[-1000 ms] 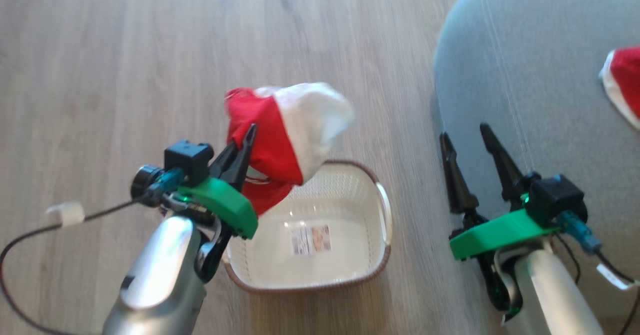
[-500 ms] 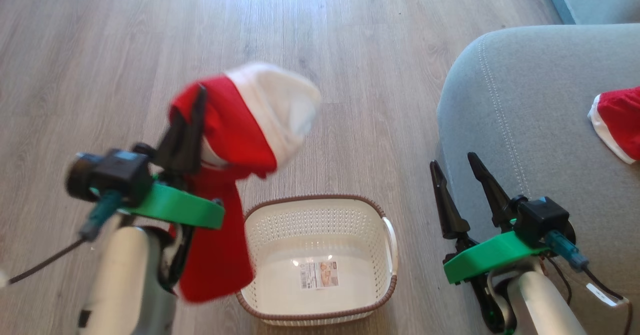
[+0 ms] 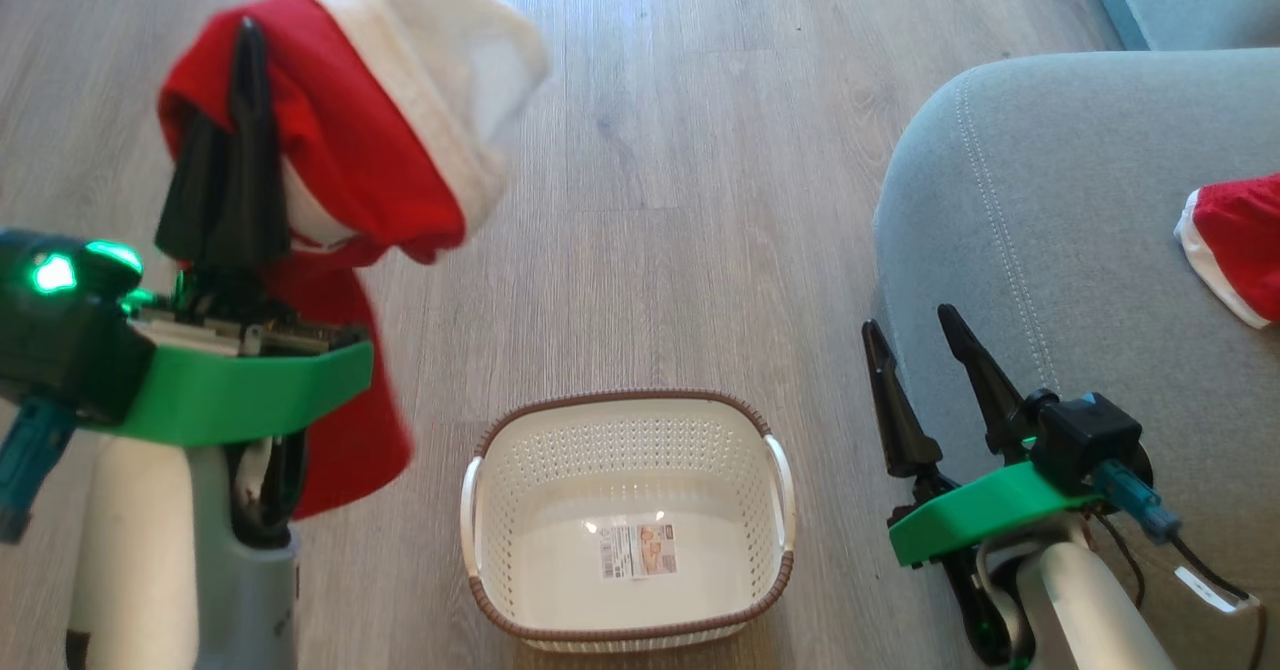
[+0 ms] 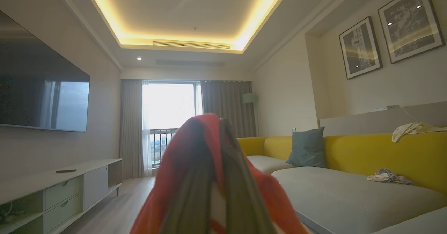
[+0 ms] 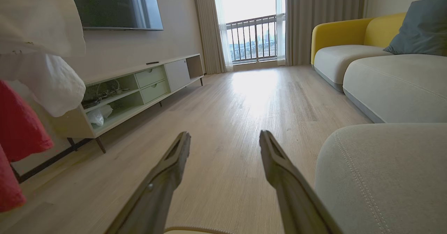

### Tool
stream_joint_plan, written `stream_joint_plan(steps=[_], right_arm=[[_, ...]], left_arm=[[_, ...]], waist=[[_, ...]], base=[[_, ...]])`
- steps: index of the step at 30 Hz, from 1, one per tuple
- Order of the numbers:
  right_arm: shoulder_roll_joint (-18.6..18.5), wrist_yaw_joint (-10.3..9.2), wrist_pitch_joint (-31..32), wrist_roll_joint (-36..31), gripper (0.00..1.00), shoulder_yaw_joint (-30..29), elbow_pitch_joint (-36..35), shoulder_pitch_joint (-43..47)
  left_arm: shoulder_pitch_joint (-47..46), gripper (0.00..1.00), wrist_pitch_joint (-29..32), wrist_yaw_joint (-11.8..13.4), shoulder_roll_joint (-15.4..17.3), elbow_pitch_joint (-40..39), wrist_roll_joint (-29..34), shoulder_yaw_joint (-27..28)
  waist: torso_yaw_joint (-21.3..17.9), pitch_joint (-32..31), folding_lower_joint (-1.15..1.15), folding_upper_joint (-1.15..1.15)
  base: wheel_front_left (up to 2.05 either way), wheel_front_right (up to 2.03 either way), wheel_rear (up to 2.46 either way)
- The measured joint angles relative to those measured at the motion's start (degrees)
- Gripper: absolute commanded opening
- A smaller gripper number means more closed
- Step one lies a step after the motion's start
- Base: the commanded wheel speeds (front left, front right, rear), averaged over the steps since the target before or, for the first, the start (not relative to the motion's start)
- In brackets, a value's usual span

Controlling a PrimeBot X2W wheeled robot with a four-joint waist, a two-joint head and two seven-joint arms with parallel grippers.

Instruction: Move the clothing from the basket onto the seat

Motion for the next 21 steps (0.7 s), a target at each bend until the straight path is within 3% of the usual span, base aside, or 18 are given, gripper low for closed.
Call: stream_joint_plan(steps=[9,21], right_arm=[[0.00,0.00,0.00,-0.01,1.00,-0.04,-0.29,0.07],[0.01,0.00,0.00,-0.01,1.00,0.47,-0.68,1.84]], left_arm=[[-1.09,0.00,-0.04,-0.94,-0.02,-3.18,0.00,-5.87],[-0.47,0.00,-0.04,-2.05,0.44,-1.29,0.01,-18.27]], waist=[[0.03,0.28,0.00,0.00],[1.01,0.20,0.00,0.00]], base=[[0.00,0.00,0.00],[0.00,0.00,0.00]])
